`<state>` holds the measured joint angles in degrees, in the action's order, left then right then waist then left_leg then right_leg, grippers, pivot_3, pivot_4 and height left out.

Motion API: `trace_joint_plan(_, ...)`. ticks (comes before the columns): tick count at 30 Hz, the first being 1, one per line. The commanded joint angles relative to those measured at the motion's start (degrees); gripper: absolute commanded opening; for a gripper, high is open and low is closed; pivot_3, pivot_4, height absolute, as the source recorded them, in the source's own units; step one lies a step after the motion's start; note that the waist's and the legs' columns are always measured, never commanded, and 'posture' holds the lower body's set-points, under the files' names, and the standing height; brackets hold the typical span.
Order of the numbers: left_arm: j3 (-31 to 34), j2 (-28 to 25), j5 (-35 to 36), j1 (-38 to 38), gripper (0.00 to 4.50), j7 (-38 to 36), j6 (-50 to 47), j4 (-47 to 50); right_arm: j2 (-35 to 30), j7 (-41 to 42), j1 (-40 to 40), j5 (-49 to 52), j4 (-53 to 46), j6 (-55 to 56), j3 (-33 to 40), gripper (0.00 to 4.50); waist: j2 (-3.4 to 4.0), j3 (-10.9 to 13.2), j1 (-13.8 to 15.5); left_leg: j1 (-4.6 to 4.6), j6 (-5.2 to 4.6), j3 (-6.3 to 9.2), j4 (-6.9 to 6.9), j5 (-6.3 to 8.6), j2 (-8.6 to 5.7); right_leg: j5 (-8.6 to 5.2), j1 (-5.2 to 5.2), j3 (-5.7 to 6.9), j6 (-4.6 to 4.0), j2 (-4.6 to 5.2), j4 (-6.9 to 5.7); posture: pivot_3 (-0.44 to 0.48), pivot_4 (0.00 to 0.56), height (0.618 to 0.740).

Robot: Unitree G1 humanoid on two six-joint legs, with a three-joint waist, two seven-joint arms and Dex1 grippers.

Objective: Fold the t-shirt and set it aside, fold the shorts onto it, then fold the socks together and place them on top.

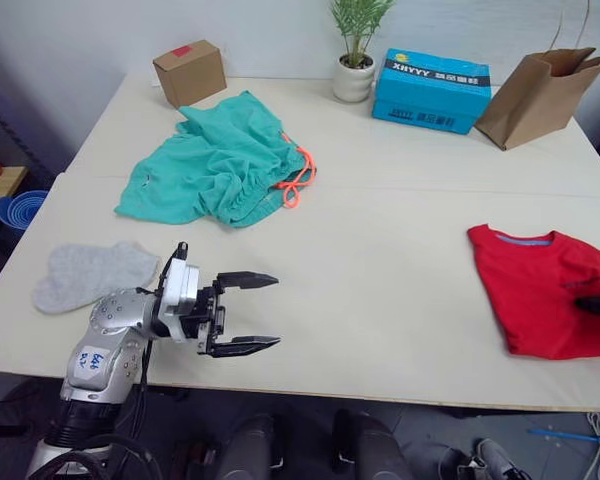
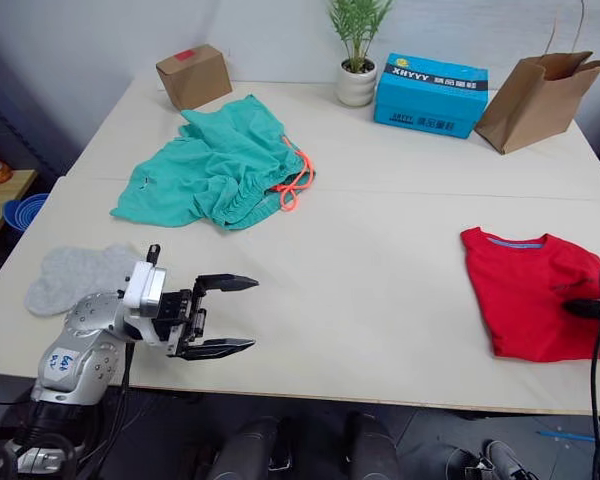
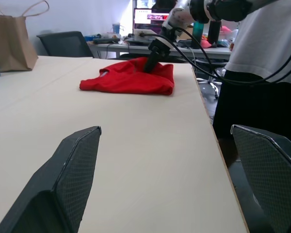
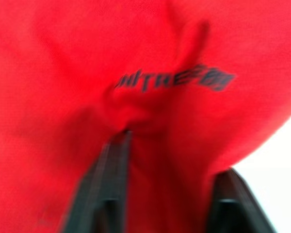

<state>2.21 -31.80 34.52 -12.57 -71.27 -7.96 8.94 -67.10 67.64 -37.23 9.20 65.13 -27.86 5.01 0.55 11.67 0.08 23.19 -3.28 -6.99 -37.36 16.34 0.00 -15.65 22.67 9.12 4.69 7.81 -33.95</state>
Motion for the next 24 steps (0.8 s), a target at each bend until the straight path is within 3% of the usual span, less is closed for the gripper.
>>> trace_joint_plan(1,0.9,-0.4,-1.5,-0.6,4.50,0.3,2.1,-0.9,-5.1,1.8,2.2,1.8,-3.7,0.0,4.3,2.77,0.05,0.0,-0.1,0.00,-0.18,-0.01,0.00,-0.10,0.00,0.00,0.00,0.00,0.00,0.00,0.00,0.000,0.150,0.740)
trace_joint_plan(5,1.9,-1.7,-3.1,-1.7,4.50,0.2,3.4,-4.3,-8.4,1.3,7.7,3.9,-12.9,3.2,9.5,4.23,0.30,0.0,-0.1,-0.01,-0.26,-0.04,0.00,-0.15,-0.01,0.00,0.01,0.01,0.00,-0.01,-0.02,0.000,0.150,0.740)
trace_joint_plan(7,3.0,-2.4,-3.2,-2.3,4.50,0.6,3.5,-6.3,-9.6,2.0,10.9,5.8,-19.8,3.1,13.5,4.47,0.32,0.0,-0.4,-0.02,-0.06,-0.04,-0.01,-0.06,0.00,0.01,0.02,-0.01,0.00,-0.01,-0.05,0.000,0.150,0.740)
trace_joint_plan(9,3.7,-3.5,-2.9,-2.3,4.50,-0.1,2.9,-7.6,-9.9,1.6,16.7,5.3,-28.3,9.7,18.3,4.47,0.33,0.0,-0.3,-0.04,0.07,-0.04,0.02,-0.01,0.07,0.03,0.02,-0.01,-0.03,-0.02,-0.07,0.000,0.150,0.740)
trace_joint_plan(12,5.1,-4.6,-1.1,-2.2,4.50,-0.6,1.3,-8.0,-7.6,-1.9,19.5,6.9,-39.0,9.2,22.9,4.47,0.37,0.0,-0.3,-0.06,0.15,-0.06,0.07,-0.02,0.12,0.02,0.06,-0.02,-0.03,-0.10,-0.11,0.000,0.150,0.740)
trace_joint_plan(16,8.5,-5.4,-1.1,-1.3,4.50,1.2,1.5,-9.1,2.4,-3.8,20.0,12.3,-53.5,10.0,21.7,4.47,0.17,-0.1,-0.2,-0.06,0.19,-0.01,0.04,-0.04,0.17,0.02,0.05,-0.03,-0.03,-0.13,-0.11,0.000,0.150,0.740)
trace_joint_plan(20,12.9,-5.9,-1.8,0.9,4.50,4.3,2.1,-9.9,19.0,-7.6,17.4,14.6,-61.5,17.5,15.2,4.47,-0.06,-0.1,-0.2,-0.06,0.22,-0.01,0.04,-0.07,0.22,0.04,0.05,-0.05,-0.06,-0.22,-0.12,0.000,0.150,0.740)
trace_joint_plan(24,17.6,-7.3,-3.1,4.7,4.50,6.7,4.1,-9.8,28.7,-1.5,19.8,13.0,-65.1,31.2,6.4,4.47,0.08,0.0,0.4,-0.02,-0.09,0.00,0.11,-0.26,0.13,0.04,0.11,-0.03,-0.06,-0.17,-0.35,0.000,0.150,0.740)
